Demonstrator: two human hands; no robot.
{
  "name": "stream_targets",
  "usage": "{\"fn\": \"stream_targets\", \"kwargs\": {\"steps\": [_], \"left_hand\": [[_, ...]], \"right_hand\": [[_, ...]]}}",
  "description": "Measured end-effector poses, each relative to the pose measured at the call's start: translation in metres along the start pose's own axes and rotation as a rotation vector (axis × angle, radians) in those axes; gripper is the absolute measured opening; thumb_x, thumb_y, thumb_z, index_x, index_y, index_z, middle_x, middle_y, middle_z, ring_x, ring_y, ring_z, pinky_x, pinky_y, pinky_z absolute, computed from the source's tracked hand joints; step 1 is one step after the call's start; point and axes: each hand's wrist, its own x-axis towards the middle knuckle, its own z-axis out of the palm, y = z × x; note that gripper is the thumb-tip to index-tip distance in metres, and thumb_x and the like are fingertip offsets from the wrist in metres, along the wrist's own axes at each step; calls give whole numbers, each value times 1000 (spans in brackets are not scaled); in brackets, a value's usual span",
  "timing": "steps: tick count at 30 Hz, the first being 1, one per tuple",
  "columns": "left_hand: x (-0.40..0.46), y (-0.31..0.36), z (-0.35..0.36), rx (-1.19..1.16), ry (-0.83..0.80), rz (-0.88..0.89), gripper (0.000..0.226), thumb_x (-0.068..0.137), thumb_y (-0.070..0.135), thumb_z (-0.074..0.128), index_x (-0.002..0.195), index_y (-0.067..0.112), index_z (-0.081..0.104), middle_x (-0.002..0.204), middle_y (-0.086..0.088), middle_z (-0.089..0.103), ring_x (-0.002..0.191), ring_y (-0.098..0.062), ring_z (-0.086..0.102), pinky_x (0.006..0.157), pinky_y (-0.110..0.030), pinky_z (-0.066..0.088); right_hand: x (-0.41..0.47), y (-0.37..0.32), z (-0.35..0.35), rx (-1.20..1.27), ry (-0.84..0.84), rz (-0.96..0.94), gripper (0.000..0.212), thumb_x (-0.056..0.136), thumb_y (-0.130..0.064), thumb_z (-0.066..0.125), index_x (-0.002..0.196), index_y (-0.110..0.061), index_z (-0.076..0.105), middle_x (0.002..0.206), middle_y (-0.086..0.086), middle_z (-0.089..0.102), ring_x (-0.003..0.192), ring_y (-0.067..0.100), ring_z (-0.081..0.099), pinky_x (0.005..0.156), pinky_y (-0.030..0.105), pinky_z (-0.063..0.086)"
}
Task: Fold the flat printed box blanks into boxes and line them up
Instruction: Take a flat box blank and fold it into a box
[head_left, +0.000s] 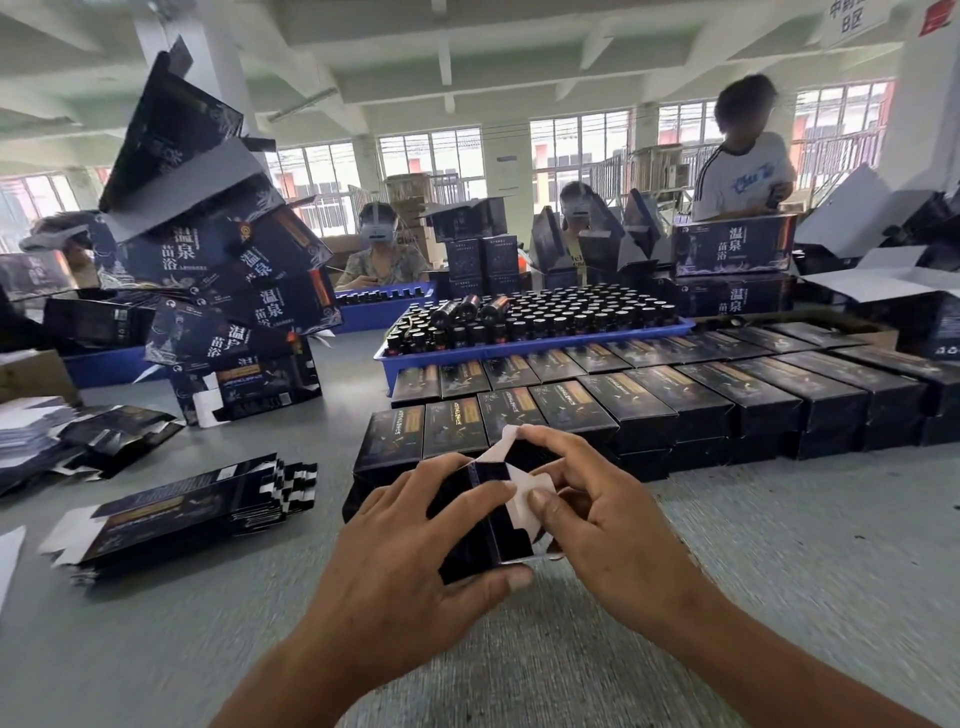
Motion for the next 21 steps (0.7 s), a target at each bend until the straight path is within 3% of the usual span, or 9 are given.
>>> {"fn": "stream_targets", "kwargs": {"steps": [4, 10, 13, 15, 18, 21], "left_hand": [[-2, -2, 3, -40, -12, -39, 61, 78, 71, 56, 133, 44, 50, 134, 7, 53, 111, -17, 61, 90, -29, 44], [-1, -4, 7, -33, -2, -32, 72, 73, 67, 67, 136, 40, 44, 139, 8, 54, 124, -20, 55, 101, -39, 45], [-1, -5, 8, -1, -51, -41, 88, 71, 65, 73, 147, 43, 34, 142, 9, 52, 126, -19, 54, 98, -41, 47], [-1, -5, 9, 52, -58, -38, 83, 72, 66, 71, 146, 42, 40, 141, 7, 53, 125, -20, 56, 94, -41, 48], [-1, -7, 10, 72, -35, -60, 71, 74, 64, 70, 138, 40, 52, 139, 4, 55, 121, -22, 58, 89, -42, 51], [-2, -12, 10, 84, -25, -89, 64, 76, 61, 60, 135, 37, 55, 137, 3, 57, 119, -24, 60, 88, -43, 51]], "right_hand": [[-2, 0, 0, -78, 10, -11, 62, 102, -19, 56, 132, -69, 34, 101, -23, 65, 88, 4, 69, 73, 22, 59], [-2, 1, -2, -195, 15, -19, 29, 102, -18, 55, 117, -42, 63, 95, -23, 66, 86, -2, 64, 70, 15, 53], [-1, 0, -2, -204, -2, -25, 31, 102, -14, 55, 124, -31, 69, 109, -26, 66, 100, -8, 61, 77, 10, 50], [-1, 1, -2, -211, -18, -22, 31, 102, -15, 55, 126, -29, 68, 110, -26, 66, 102, -8, 61, 79, 11, 50], [1, 1, -5, -179, -74, 13, 34, 98, -32, 61, 133, -35, 63, 114, -31, 63, 103, -10, 60, 78, 10, 49], [0, -1, -7, -124, -226, 62, 56, 87, -46, 69, 140, -41, 52, 128, -38, 54, 113, -13, 55, 85, 12, 48]]}}
